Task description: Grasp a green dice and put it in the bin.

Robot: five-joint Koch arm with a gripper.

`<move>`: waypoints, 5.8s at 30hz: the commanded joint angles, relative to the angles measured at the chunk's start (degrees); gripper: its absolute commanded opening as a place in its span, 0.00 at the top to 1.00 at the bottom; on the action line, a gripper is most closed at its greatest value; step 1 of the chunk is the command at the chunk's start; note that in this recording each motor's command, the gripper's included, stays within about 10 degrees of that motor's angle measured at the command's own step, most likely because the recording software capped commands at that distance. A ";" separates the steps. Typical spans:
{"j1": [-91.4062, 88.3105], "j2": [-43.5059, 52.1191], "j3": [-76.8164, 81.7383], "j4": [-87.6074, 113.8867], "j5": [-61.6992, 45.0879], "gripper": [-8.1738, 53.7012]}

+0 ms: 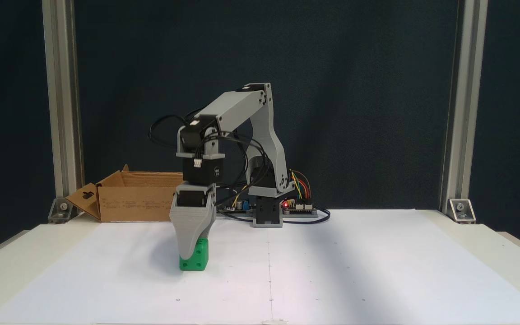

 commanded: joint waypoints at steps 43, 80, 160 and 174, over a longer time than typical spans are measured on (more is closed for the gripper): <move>-0.62 -0.26 7.21 -14.06 1.85 0.40; 1.05 -0.26 11.51 -19.69 1.67 0.48; 71.37 6.24 -20.83 7.21 -2.81 0.67; 73.21 6.06 -20.39 13.36 -2.37 0.16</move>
